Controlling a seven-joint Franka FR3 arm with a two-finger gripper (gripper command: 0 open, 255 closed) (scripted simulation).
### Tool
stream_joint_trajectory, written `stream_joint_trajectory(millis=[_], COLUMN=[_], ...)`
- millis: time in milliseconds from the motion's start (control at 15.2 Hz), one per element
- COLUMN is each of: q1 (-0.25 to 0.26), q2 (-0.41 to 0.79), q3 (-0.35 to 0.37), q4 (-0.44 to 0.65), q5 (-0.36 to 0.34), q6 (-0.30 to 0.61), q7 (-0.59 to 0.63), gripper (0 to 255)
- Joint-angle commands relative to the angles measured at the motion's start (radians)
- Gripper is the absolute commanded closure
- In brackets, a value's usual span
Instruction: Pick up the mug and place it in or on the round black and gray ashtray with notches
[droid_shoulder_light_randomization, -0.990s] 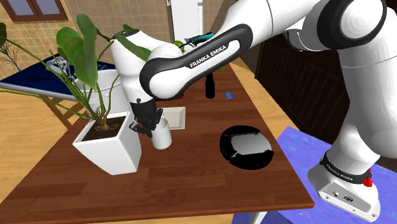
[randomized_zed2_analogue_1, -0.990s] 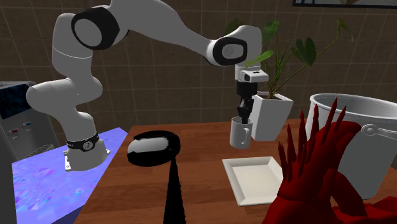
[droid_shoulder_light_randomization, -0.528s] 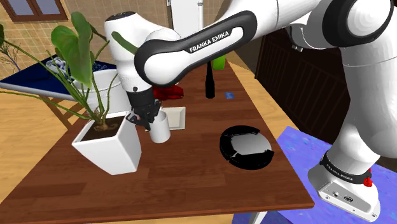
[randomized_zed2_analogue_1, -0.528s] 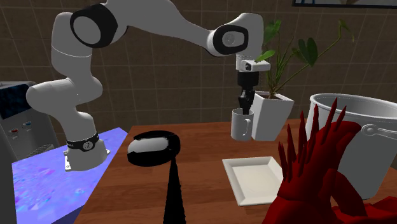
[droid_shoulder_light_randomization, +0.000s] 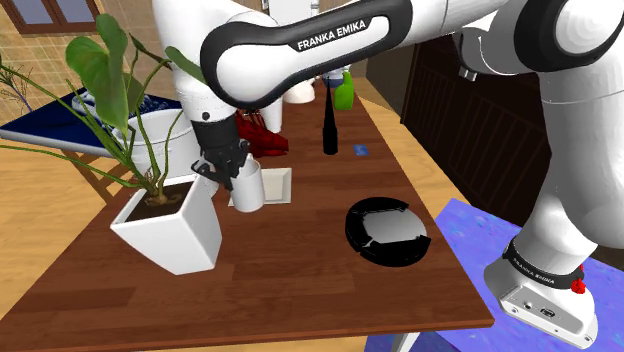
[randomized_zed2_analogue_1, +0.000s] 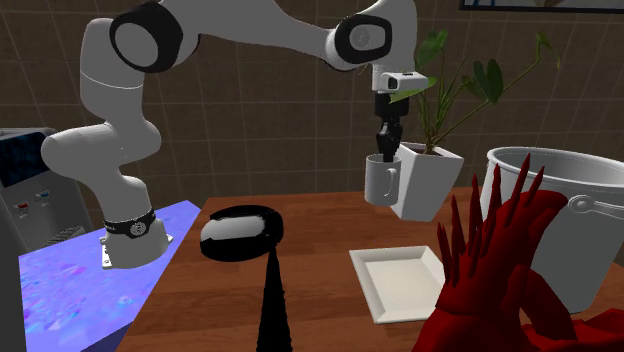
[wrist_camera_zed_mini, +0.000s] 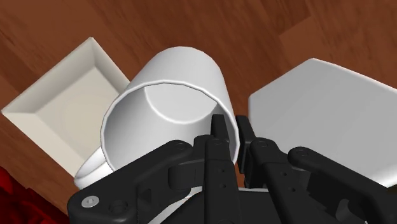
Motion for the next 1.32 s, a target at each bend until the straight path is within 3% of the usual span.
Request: stream_joint_trajectory(millis=[0, 330, 594, 858, 1254], q1=[-0.023, -0.137, -0.192, -0.208, -0.180], q2=[-0.051, -0.295, -0.485, -0.671, -0.935], q3=[0.009, 0.039, 0.037, 0.006, -0.079], q4=[-0.057, -0.372, -0.577, -0.754, -0.980], q5=[0.020, 0.133, 0.242, 0.349, 0.461], q6=[0.011, 0.115, 0.166, 0.186, 0.165], q7=[-0.006, -0.062, -0.142, -0.236, -0.362], gripper=[255, 255, 255, 255, 255])
